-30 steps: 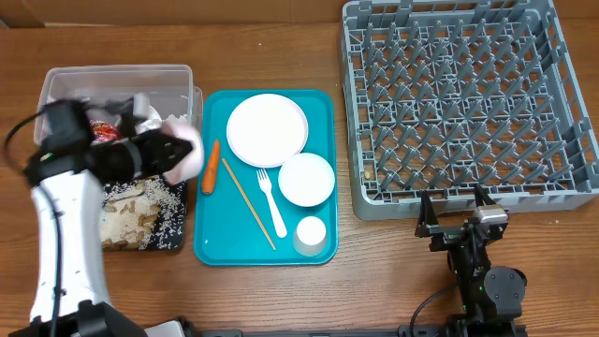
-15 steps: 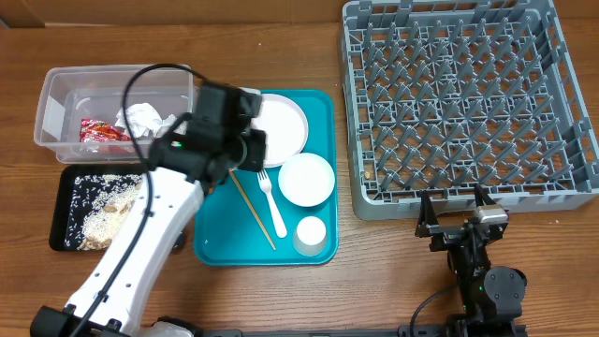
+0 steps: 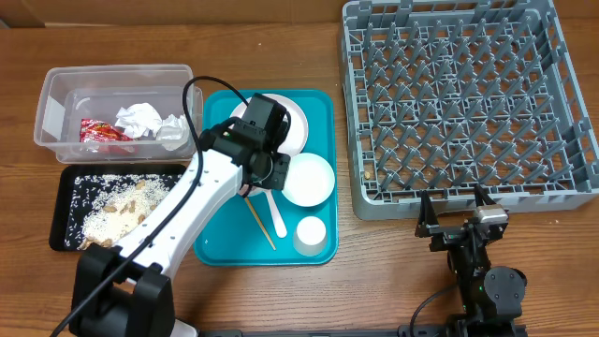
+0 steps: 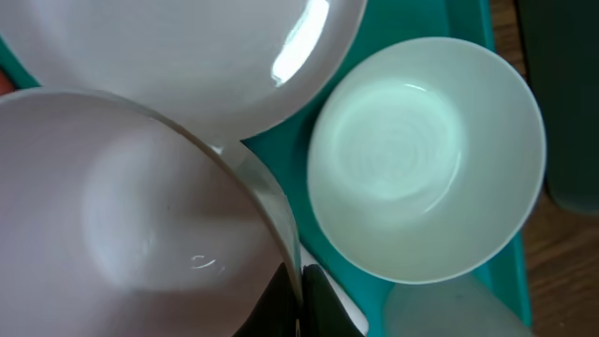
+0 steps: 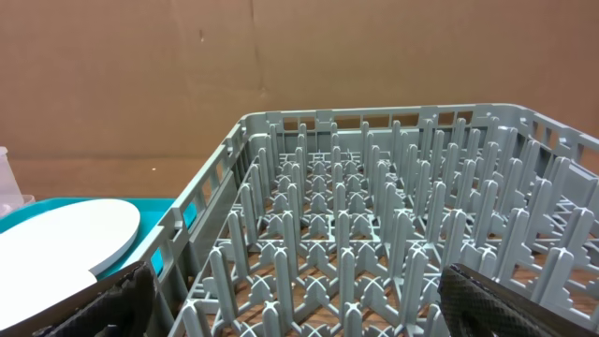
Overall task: Sort waste into correct bins and load items into the dishwasher
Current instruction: 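Carry the emptied pink bowl back and set it on the teal tray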
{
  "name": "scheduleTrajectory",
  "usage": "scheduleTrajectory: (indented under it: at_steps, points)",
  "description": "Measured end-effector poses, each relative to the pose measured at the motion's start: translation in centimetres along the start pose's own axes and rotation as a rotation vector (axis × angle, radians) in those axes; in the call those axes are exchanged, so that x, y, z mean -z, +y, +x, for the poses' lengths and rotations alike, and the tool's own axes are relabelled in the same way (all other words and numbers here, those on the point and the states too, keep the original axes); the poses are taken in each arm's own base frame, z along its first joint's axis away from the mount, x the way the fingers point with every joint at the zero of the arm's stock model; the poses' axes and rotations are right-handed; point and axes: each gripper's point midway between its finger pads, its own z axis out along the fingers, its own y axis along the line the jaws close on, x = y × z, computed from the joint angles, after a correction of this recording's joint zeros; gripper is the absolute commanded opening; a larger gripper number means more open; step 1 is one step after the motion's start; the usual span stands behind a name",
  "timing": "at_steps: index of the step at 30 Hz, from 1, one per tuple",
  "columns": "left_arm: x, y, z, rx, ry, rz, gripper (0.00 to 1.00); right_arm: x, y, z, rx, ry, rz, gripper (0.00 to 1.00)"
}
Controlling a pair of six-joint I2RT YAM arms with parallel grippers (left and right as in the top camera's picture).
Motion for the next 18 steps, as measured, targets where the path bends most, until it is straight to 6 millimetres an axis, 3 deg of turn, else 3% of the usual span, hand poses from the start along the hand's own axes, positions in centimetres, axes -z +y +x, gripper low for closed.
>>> scheduleTrajectory:
  at_steps: [6, 16, 18]
  points:
    - [0.0, -1.4, 0.9, 0.007, 0.044, 0.083, 0.09, 0.0, 0.0, 0.0, 0.0, 0.0, 0.0, 1.0]
    - [0.2, -1.6, 2.8, 0.017, 0.123, 0.099, 0.13, 0.0, 0.0, 0.0, 0.0, 0.0, 0.0, 1.0]
    - [0.2, -1.6, 2.8, 0.016, 0.122, 0.099, 0.2, 0.0, 0.0, 0.0, 0.0, 0.0, 0.0, 1.0]
